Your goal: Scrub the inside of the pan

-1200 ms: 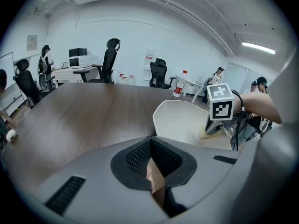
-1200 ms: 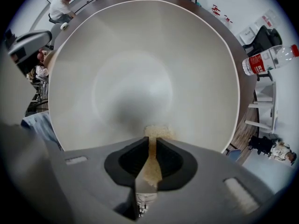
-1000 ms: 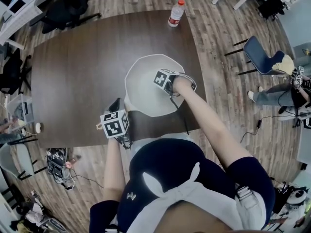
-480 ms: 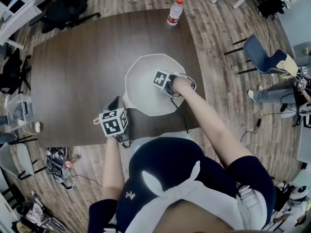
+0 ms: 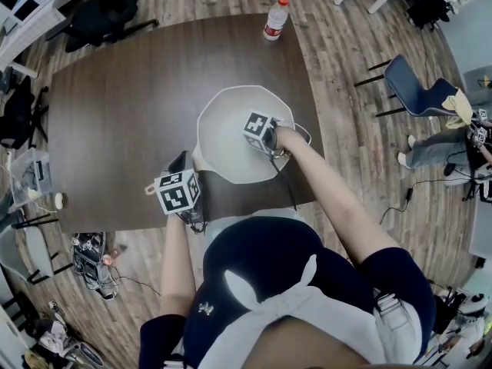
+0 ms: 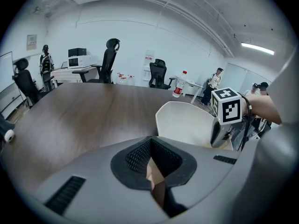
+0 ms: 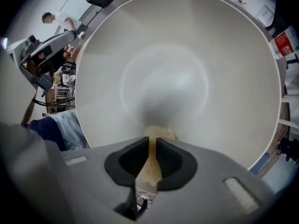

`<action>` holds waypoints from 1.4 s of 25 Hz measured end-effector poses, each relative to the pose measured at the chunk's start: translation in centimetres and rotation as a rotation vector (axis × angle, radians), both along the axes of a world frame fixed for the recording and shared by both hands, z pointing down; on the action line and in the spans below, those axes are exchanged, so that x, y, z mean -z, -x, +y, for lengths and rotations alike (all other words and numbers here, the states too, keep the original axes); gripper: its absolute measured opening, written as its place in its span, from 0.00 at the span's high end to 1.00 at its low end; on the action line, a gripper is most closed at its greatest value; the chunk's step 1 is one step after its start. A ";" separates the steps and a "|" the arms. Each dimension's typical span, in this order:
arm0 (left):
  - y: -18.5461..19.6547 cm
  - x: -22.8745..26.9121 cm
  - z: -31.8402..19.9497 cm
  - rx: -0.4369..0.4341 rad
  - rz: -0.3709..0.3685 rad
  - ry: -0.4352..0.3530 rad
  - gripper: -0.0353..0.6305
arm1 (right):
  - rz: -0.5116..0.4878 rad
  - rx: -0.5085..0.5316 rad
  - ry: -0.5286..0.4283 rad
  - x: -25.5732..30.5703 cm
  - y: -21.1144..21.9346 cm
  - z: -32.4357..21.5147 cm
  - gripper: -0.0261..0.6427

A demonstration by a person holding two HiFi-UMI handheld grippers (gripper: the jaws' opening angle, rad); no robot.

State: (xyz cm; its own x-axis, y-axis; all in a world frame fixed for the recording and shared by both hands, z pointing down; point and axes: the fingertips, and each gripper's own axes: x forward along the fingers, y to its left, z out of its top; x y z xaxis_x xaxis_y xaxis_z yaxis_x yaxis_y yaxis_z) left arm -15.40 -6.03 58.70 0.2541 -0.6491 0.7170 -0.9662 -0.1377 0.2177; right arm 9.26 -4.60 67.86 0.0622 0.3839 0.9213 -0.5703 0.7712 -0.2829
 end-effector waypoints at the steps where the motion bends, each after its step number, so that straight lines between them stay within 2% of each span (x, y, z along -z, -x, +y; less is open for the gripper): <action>1: 0.0 -0.1 0.0 -0.001 -0.001 0.000 0.94 | -0.012 0.000 0.010 -0.1 0.1 0.2 0.89; 16: 0.0 0.1 -0.3 0.000 -0.017 0.000 0.94 | -0.106 0.055 0.118 0.6 1.8 2.3 0.89; 20: 0.1 0.1 -0.3 0.004 -0.015 -0.001 0.94 | -0.166 0.039 0.155 0.8 2.9 3.3 0.89; 27: 0.2 -0.3 -0.3 0.006 -0.019 0.004 0.94 | -0.326 -0.026 0.256 1.6 5.8 5.0 0.89; 35: 0.3 -0.2 -0.6 0.018 -0.003 0.003 0.94 | -0.412 -0.053 0.269 2.1 7.9 5.3 0.89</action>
State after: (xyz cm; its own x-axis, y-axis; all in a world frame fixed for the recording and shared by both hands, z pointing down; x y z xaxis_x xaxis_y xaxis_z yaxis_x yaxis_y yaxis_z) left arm -15.70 -6.63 58.85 0.2401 -0.6512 0.7199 -0.9693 -0.1198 0.2149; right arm 1.33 0.68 65.76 -0.3121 0.6043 0.7331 -0.4055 0.6130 -0.6780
